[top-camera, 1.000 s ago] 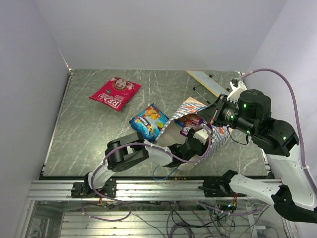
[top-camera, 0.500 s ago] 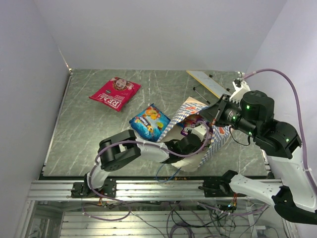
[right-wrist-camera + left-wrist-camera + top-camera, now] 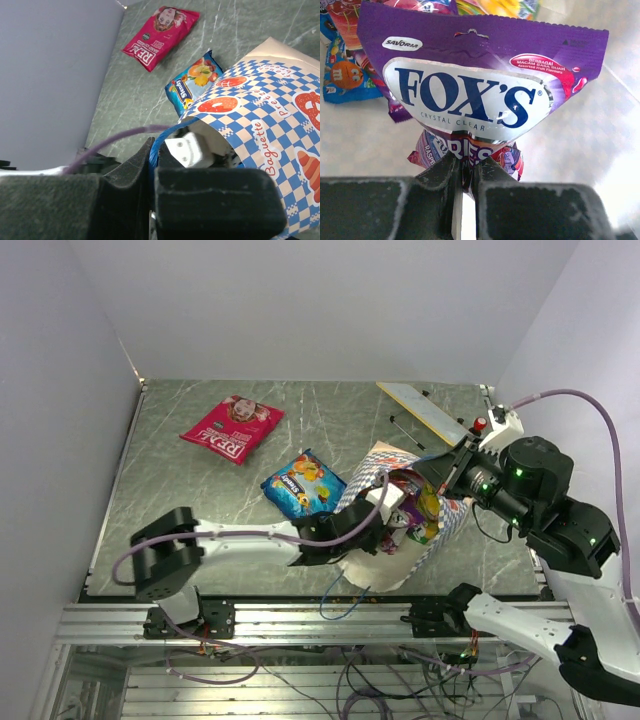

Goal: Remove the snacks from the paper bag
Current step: Take out the snack from the paper bag, then place the snack at the center of the board.

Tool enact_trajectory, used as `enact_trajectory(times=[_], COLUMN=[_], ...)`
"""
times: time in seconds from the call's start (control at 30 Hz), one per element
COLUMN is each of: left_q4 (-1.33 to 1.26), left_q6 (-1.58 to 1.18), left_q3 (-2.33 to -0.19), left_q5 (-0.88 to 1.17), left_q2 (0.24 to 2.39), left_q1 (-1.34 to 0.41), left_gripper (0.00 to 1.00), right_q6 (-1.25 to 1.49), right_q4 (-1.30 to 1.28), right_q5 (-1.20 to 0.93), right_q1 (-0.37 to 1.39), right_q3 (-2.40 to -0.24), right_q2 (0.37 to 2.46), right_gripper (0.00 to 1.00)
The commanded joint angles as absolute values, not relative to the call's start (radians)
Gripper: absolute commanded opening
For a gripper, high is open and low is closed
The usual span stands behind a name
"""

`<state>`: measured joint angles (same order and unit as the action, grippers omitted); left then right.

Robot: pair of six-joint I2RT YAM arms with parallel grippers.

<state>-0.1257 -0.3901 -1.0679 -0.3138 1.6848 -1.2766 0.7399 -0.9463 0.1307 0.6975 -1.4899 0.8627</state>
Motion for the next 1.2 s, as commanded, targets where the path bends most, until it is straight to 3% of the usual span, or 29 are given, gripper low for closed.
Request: enact_trajectory(times=[0.0, 0.27, 0.57, 0.73, 1.0, 1.17], left_q4=[0.046, 0.479, 0.968, 1.256, 1.189, 1.19], left_q6=[-0.405, -0.419, -0.542, -0.777, -0.584, -0.519], left_q3=[-1.075, -1.179, -1.366, -1.516, -1.488, -1.594], left_q5=[-0.184, -0.078, -0.516, -0.847, -0.594, -0.549], left_q2=[1.493, 1.214, 1.024, 1.077, 1.278, 1.512], left_q1=[-1.276, -1.273, -1.266, -1.242, -0.896, -0.819], left_gripper=[0.07, 0.07, 0.07, 0.07, 0.07, 0.07], right_q6=[0.72, 0.651, 0.587, 0.569, 0.551, 0.549], right_q4=[-0.836, -0.731, -0.711, -0.732, -0.73, -0.732], right_q5=[0.163, 0.204, 0.22, 0.241, 0.26, 0.27], right_q1=[0.701, 0.7, 0.7, 0.7, 0.701, 0.7], right_q3=[-1.44, -1.365, -1.37, -1.391, -1.416, -1.419], right_q2=[0.825, 0.811, 0.845, 0.849, 0.839, 0.83], right_gripper=[0.0, 0.0, 0.0, 0.0, 0.0, 0.0])
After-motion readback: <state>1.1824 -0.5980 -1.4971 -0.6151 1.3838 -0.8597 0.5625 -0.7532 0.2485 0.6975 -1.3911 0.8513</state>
